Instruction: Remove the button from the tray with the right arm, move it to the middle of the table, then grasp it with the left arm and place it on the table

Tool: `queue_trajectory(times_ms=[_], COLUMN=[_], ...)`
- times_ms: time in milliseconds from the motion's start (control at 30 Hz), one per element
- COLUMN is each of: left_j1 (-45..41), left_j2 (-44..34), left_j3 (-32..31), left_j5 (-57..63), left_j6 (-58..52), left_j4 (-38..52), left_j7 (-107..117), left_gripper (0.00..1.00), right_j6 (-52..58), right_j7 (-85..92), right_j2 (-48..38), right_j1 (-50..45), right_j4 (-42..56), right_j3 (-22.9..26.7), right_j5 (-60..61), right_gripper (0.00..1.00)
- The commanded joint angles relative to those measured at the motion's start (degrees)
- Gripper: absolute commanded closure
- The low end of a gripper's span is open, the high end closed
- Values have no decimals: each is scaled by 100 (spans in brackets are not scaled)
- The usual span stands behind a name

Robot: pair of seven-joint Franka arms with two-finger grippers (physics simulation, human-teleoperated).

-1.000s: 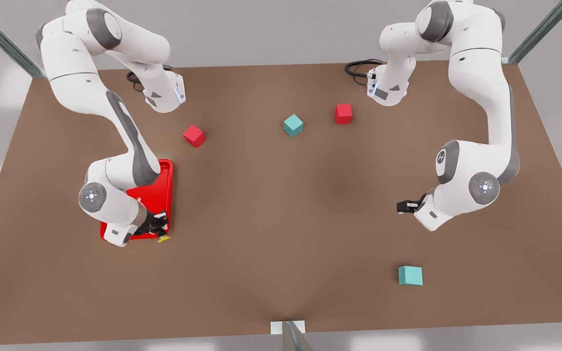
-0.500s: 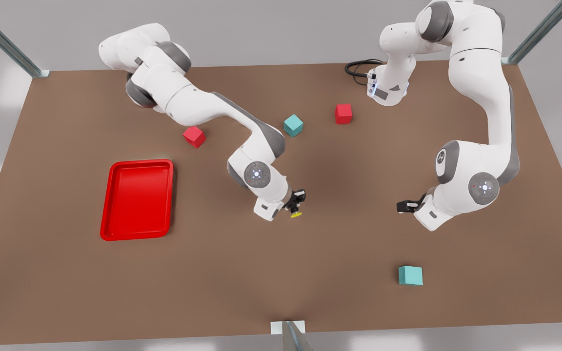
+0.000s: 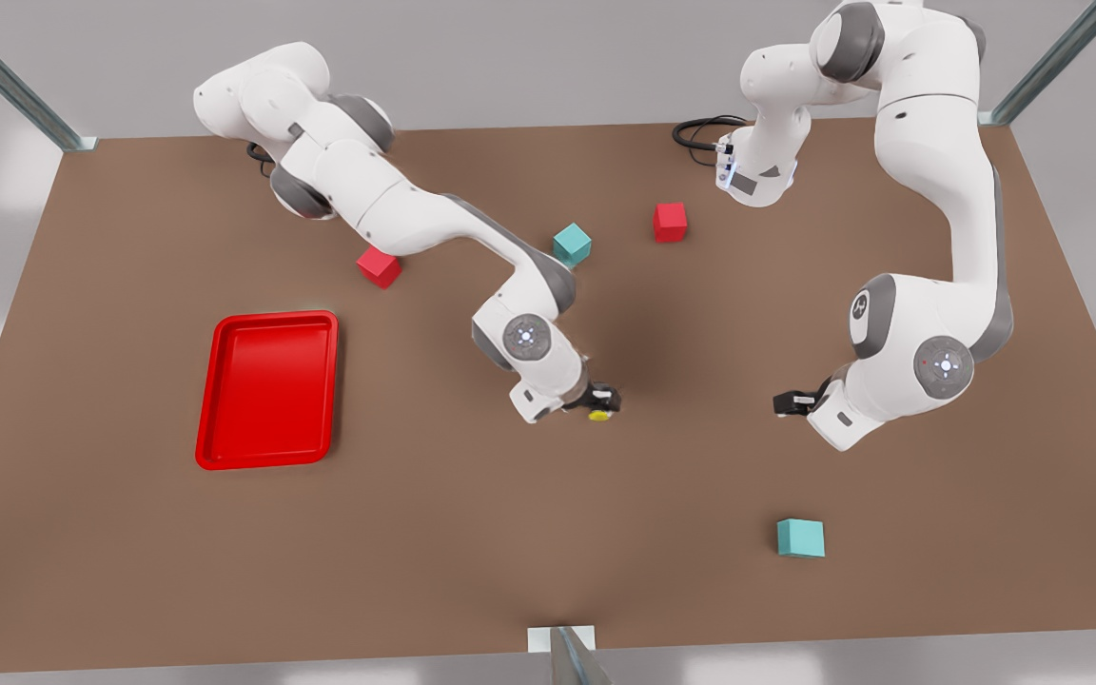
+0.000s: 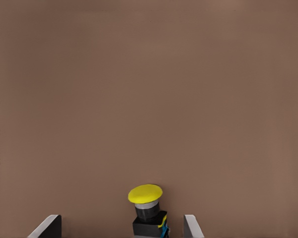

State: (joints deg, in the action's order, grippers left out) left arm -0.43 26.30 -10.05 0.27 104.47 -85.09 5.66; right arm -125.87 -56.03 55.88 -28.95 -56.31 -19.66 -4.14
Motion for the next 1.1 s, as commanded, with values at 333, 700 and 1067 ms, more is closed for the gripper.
queue_trajectory(times_ms=[333, 700, 1067], left_j1=[-2409, -2699, -2989], left_j2=[306, 1035, 1923], left_j3=[-6, -23, -14], left_j5=[324, 614, 825], left_j6=[399, 1366, 2130], left_j4=[10, 177, 230], left_j7=[3468, 4585, 3943], left_gripper=[0, 0, 0], right_j6=[3753, 3745, 3938], right_j7=[5048, 5778, 5770], right_j2=[-4041, -4085, -4173], right_j1=[5892, 3291, 3176], right_j4=[-2895, -2042, -1972], right_j3=[-1329, 1738, 1597], right_j5=[-755, 449, 502], right_gripper=[0, 0, 0])
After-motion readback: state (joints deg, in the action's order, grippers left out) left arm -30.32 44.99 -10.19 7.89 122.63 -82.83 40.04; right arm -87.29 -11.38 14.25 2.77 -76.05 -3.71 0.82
